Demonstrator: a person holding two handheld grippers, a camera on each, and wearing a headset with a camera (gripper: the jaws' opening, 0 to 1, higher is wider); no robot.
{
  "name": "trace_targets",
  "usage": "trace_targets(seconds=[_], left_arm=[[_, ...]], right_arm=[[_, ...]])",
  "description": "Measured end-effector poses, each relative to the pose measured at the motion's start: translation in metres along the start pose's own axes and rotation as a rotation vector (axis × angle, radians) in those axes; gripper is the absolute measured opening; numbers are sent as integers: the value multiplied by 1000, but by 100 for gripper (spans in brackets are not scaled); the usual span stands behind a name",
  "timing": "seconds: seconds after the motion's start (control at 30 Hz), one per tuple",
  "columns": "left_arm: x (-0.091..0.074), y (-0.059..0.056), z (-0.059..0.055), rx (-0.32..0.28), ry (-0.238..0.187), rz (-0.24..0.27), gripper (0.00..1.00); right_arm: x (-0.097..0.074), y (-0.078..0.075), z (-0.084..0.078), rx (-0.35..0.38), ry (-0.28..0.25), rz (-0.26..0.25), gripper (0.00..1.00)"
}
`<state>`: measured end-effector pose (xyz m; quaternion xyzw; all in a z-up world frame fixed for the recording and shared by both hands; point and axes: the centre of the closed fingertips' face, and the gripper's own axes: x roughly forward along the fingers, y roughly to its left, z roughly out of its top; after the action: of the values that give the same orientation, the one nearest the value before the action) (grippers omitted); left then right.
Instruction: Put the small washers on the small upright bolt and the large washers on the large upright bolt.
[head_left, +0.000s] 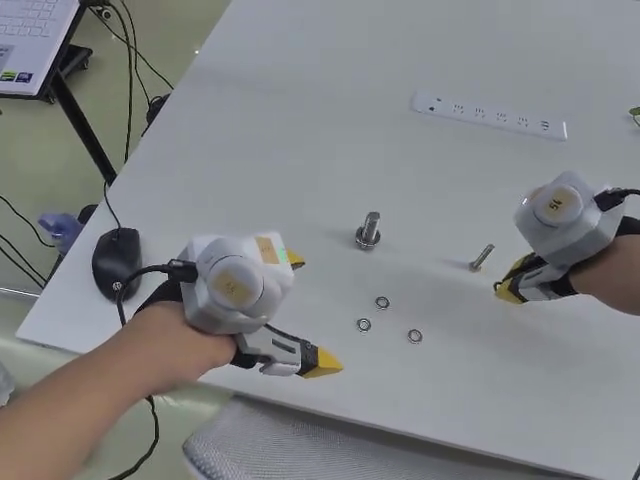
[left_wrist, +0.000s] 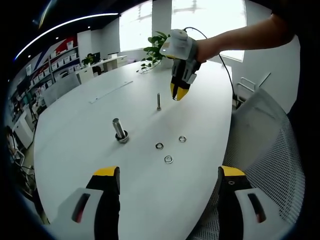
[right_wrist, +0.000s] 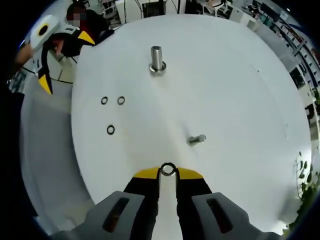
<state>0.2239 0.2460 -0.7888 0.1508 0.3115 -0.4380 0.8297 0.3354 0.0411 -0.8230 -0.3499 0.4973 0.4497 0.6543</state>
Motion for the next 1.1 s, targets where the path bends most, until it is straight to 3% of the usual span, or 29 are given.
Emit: trace_targets(seconds=[0.43, 0.77, 1.1], left_arm=[[0, 5, -2, 3, 12, 3, 80], [-1, 14, 2, -6, 0, 18, 81], [2, 9, -2, -10, 8, 1, 85]], right_arm=[[-11, -31, 24, -14, -21, -40, 13], [-7, -36, 37, -28, -31, -38, 13], [1, -37, 38, -27, -14, -27, 13]])
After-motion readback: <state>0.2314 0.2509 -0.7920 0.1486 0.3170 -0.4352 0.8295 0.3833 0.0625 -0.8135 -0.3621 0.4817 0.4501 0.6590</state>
